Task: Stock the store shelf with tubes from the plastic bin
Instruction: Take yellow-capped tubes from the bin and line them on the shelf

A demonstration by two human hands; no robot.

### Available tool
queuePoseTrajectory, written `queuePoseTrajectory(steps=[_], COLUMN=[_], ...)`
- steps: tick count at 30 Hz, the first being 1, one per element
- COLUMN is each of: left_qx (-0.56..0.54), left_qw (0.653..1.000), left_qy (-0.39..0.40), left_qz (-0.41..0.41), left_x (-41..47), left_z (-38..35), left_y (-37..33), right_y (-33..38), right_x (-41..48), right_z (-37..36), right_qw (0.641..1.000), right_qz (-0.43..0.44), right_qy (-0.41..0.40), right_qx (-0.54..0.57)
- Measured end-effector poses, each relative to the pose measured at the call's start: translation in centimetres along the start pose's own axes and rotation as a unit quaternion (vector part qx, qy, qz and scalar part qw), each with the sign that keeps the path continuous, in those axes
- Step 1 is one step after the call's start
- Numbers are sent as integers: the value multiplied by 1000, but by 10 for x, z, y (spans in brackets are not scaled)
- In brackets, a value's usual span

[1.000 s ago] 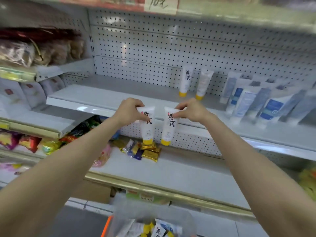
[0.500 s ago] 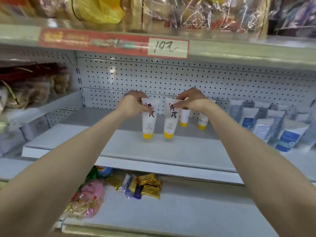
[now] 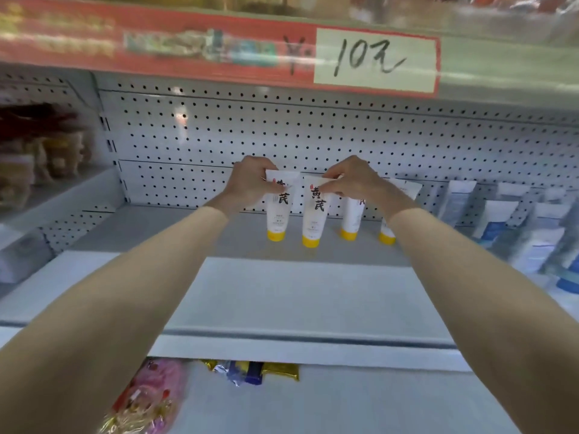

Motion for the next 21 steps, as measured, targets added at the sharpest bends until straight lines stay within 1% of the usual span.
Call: queuePoseTrajectory(steps=[7, 21], left_qx=[11, -21], left_qw=[1000, 999], left_qy=[7, -3], left_qz=[4, 26], left_x=[17, 34], left_z=[-8, -8], left_y=[22, 39], right_y=[-14, -21], right_x=[18, 31], right_z=[-13, -14], right_qw=[1000, 1000], right_qz=[-10, -15], right_qy=[-3, -18], right_qx=[-4, 8])
Point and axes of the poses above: each hand's wrist, its own x-axis towards the middle knuckle, its own z-axis out of the back of the hand, y = z × x, the point moved 7 cm from there along x, towards the middle knuckle, and after that the axes turned 10 degrees about z, right-handed, at the moved point
